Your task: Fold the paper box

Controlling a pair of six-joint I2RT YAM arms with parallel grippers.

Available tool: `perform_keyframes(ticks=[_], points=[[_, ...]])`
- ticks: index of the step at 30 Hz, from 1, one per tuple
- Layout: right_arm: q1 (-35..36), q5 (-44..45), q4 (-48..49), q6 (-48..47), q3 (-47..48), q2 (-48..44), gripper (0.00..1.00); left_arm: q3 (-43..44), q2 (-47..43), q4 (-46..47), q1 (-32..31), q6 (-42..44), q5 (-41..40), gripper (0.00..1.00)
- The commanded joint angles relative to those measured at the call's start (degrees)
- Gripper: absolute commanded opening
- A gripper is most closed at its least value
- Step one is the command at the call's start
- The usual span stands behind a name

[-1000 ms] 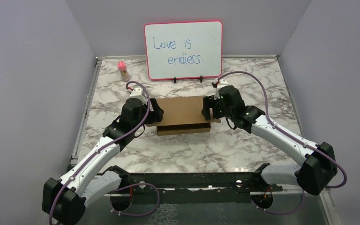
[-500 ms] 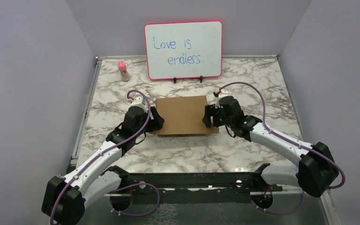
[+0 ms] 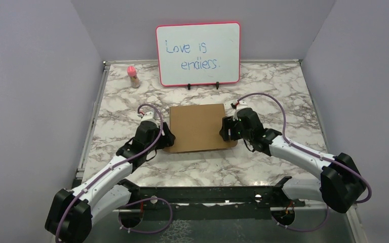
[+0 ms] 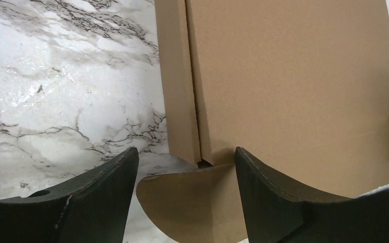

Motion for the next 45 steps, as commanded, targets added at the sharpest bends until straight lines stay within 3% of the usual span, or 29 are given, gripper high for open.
perform_keyframes(ticks=[1, 16, 25, 30, 36, 39, 45], points=[[-0.39, -0.66, 2.43, 0.02, -1.16, 0.88, 0.68, -1.76, 0.26, 0.91, 0.39, -0.32, -2.12, 0.69], [-1.77, -3.57, 13.99, 4.04, -11.99, 6.41, 0.56, -8.65, 4.97, 7.59, 0.48, -1.88, -1.95, 0.62], [-1.89, -3.27, 13.31, 2.10, -10.42, 0.38, 0.54, -6.78, 2.38, 13.39, 0.80, -1.17, -0.61, 0.62], [-1.90, -4.20, 9.33, -1.25, -5.14, -0.65, 0.67, -2.82, 6.13, 16.00, 2.14, -0.02, 0.90, 0.63], [-1.85, -5.31, 7.15, -3.25, -1.58, -2.57, 0.74, 1.14, 9.62, 17.04, 6.16, -0.75, 4.59, 0.67], [-1.88, -8.71, 7.97, -6.59, -0.76, -3.09, 0.85, 1.94, 11.59, 18.86, 7.96, -1.36, 8.20, 0.69], [-1.84, -15.42, 6.29, -10.15, 3.40, 1.21, 0.87, 6.50, 21.92, 22.90, 9.39, -1.93, 13.59, 0.69]])
